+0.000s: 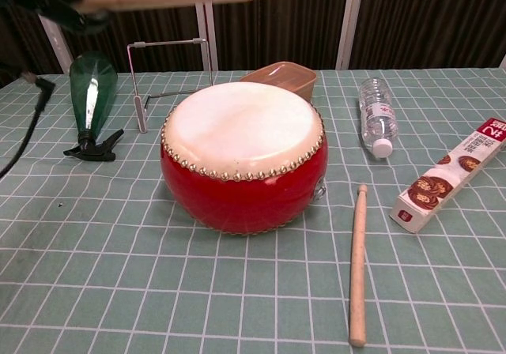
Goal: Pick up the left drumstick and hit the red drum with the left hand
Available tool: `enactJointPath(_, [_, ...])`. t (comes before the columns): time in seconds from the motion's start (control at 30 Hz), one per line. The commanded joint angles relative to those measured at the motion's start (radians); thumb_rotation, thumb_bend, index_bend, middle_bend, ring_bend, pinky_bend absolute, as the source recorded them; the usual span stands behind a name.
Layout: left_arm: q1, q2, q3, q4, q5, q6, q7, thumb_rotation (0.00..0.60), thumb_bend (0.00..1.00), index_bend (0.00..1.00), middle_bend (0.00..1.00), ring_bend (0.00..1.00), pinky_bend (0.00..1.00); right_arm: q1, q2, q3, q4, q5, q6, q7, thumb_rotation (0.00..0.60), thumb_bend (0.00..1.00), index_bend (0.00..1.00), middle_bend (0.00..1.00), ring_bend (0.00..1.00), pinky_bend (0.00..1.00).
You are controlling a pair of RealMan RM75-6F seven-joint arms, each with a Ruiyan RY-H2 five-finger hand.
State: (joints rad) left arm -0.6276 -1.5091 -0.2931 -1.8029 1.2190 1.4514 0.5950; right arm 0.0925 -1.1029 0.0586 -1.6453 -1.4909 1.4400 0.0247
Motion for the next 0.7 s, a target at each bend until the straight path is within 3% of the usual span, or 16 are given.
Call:
enactJointPath(0.03, [-0.047,-0.03,0.092,0.077,-0.305,-0.164,0.316,0.6,0.45,0.72,1.0,1.0,0.98,0.0,0.001,-0.001,-0.001,0.0,-0.001,0.002,0.6,0.44,0.0,0.0,0.0,0.04])
enactJointPath(0.1, [-0.081,-0.005,0.106,0.034,-0.572,-0.172,0.565,0.6,0.45,0.72,1.0,1.0,0.98,-0.002,0.001,0.001,-0.004,0.001,0.004,0.006,0.6,0.44,0.0,0.0,0.0,0.04])
enactJointPath(0.13, [-0.093,-0.001,0.087,0.005,-0.672,-0.153,0.615,0.6,0.45,0.72,1.0,1.0,0.98,-0.004,0.001,0.002,-0.005,0.001,0.008,0.009,0.6,0.44,0.0,0.0,0.0,0.04])
enactJointPath(0.17, [-0.099,0.004,0.065,-0.021,-0.74,-0.141,0.629,0.6,0.45,0.72,1.0,1.0,0.98,-0.005,0.002,0.002,-0.005,-0.001,0.011,0.011,0.6,0.44,0.0,0.0,0.0,0.04])
enactJointPath(0.23, [-0.098,0.024,0.027,-0.058,-0.777,-0.134,0.588,0.6,0.45,0.72,1.0,1.0,0.98,-0.006,0.002,0.002,-0.003,-0.004,0.014,0.012,0.6,0.44,0.0,0.0,0.0,0.04])
enactJointPath(0.37, [-0.066,0.078,-0.001,-0.127,-0.617,-0.118,0.425,0.6,0.45,0.72,1.0,1.0,0.98,-0.006,0.002,-0.001,-0.006,-0.003,0.01,0.009,0.6,0.44,0.0,0.0,0.0,0.04])
enactJointPath(0.6, [-0.006,0.091,-0.065,-0.188,-0.152,0.0,0.04,0.6,0.45,0.72,1.0,1.0,0.98,-0.007,-0.003,-0.002,-0.004,-0.005,0.013,-0.006,0.6,0.44,0.0,0.0,0.0,0.04])
enactJointPath(0.7, [-0.001,0.081,-0.09,-0.2,-0.021,0.052,-0.064,0.6,0.45,0.72,1.0,1.0,0.98,-0.007,-0.002,0.0,-0.004,-0.001,0.012,-0.002,0.6,0.44,0.0,0.0,0.0,0.04])
